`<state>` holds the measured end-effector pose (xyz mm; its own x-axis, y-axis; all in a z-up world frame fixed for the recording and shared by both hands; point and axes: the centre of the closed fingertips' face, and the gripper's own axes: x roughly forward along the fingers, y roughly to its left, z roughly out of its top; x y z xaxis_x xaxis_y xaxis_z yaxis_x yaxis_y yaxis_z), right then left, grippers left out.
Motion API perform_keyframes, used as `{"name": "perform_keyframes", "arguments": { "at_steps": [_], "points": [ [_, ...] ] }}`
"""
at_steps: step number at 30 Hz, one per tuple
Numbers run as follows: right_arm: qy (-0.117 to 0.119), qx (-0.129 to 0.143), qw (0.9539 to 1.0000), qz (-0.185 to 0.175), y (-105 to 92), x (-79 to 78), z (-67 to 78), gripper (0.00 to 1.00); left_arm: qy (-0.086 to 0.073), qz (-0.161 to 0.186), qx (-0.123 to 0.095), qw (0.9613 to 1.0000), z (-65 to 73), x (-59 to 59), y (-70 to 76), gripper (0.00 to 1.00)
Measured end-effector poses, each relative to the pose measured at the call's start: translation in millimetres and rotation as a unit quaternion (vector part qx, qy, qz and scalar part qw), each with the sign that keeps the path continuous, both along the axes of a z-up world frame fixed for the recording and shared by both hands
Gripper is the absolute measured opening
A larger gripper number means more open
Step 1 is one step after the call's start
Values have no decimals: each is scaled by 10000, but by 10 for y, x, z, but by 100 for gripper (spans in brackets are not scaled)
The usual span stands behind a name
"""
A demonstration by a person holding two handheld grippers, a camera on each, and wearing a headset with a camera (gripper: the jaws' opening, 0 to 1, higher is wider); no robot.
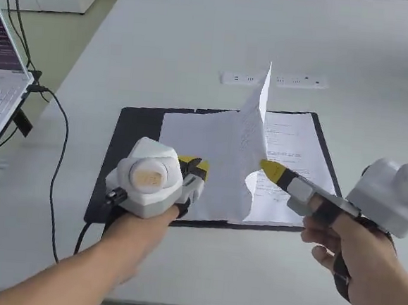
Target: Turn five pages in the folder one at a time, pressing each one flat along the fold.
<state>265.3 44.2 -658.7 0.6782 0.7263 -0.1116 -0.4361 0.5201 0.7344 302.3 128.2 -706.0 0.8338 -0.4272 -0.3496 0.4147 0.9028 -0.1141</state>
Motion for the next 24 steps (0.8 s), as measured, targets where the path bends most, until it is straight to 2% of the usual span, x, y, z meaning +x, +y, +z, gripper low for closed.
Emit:
{"name": "perform_keyframes", "arguments": {
  "at_steps": [6,11,13,14,18,24],
  "points": [
    [49,-237,9992,334,361,-23,-148,0,33,252,12,9997,-25,-97,374,7],
    [145,-370,9978,522,592,-17,-293,0,70,405,41,9991,-72,-156,593,7],
    [178,-491,9966,638,655,34,-428,0,117,461,67,9988,-119,-178,676,7],
    [185,-500,9963,669,688,39,-449,0,150,494,69,9986,-147,-193,721,7],
    [325,-620,9937,878,856,25,-603,0,263,593,112,9978,-245,-252,851,7],
    [477,-791,9894,1125,1047,-8,-804,0,409,666,114,9969,-352,-305,946,6]
  ]
}}
